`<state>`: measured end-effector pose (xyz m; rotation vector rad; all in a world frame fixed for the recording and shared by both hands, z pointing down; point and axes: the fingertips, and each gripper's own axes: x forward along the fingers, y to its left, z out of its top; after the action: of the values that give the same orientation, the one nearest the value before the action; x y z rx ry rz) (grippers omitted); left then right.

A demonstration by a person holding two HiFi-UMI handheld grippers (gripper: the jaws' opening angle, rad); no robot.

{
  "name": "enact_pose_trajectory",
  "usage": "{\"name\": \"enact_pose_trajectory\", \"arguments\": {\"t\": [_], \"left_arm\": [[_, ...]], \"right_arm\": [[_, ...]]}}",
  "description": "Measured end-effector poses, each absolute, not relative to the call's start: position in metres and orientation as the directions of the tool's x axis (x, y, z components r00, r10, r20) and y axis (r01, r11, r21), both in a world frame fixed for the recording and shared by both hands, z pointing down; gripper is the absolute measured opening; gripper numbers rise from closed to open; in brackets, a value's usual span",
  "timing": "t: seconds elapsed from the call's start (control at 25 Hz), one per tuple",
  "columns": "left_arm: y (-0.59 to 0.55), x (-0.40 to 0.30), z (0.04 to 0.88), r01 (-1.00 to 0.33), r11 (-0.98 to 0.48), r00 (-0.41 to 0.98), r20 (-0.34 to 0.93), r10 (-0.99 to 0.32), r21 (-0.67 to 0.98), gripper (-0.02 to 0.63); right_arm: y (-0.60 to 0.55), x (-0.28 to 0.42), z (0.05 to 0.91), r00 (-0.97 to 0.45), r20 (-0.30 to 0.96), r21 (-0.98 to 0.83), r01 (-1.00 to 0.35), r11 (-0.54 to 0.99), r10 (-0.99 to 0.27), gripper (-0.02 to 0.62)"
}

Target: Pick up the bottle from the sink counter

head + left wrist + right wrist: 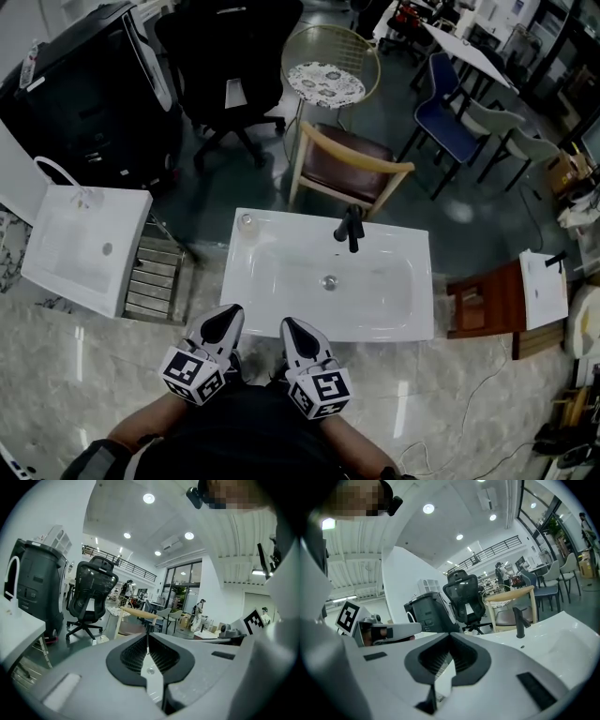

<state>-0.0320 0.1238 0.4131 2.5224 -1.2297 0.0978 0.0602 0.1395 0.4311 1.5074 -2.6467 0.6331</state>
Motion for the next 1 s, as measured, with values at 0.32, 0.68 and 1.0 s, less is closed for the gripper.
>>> {"name": "enact_pose_trajectory", "arguments": {"t": [0.32,0.68,1.0], "left_arm": [[0.140,-0.004,0.435,-0.803,-0.502,0.585,0.262,-0.768,0.322,0.002],[0.137,-0.022,0.448,-0.850,-0.420,0.511,0.304,-0.804,0.319,0.002],[0.094,-0.039,0.448,-0.833,-0.448,0.538,0.286,-0.793,0.324,0.003]], "right_arm": [[0.145,0.089,0.456,-0.578,0.263,-0.397,-0.795,0.459,-0.773,0.008],[0.137,0.082,0.466,-0.609,0.279,-0.424,-0.772,0.474,-0.742,0.008],[0.102,0.080,0.466,-0.546,0.307,-0.401,-0.817,0.414,-0.780,0.008]]}}
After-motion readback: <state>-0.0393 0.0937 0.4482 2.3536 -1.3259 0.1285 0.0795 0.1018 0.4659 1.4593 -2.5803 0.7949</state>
